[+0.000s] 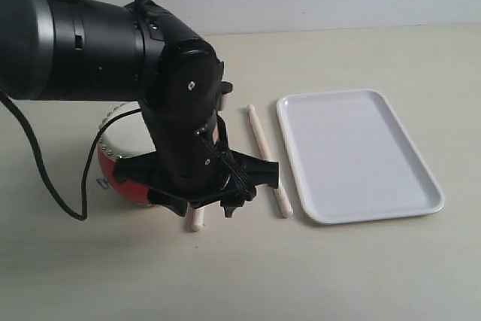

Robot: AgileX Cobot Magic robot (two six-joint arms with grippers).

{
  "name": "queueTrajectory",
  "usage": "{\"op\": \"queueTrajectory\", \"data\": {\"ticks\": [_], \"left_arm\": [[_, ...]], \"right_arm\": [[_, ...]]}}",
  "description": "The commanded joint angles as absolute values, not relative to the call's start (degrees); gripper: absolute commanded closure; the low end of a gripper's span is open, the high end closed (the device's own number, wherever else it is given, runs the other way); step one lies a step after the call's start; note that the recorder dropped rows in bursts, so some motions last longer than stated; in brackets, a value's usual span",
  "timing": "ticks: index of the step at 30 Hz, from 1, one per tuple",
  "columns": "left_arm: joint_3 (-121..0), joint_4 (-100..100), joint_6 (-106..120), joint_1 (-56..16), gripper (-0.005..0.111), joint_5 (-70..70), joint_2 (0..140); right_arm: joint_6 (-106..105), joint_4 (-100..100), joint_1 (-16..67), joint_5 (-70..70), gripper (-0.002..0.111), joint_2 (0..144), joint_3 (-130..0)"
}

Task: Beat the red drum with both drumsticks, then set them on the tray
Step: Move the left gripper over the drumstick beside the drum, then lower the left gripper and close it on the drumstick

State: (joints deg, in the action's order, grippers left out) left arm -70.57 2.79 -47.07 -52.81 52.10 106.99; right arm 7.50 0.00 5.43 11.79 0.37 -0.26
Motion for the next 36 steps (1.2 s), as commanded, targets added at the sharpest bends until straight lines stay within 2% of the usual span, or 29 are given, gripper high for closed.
{"op": "queueTrajectory", "data": {"ticks": [1,24,36], "left_arm": [[-70.82,2.09,-45.04,-52.48,0.052,50.94,109.46],[-70.82,4.76,-39.61,-49.21,0.052,41.55,113.35],[-70.82,3.74,-39.87,-47.93,0.052,42.86,115.67]], "right_arm": [[7.64,0.0,5.29,11.52,0.108,0.0,0.0],[7.64,0.0,5.29,11.52,0.108,0.0,0.0],[7.64,0.0,5.29,11.52,0.108,0.0,0.0]]}}
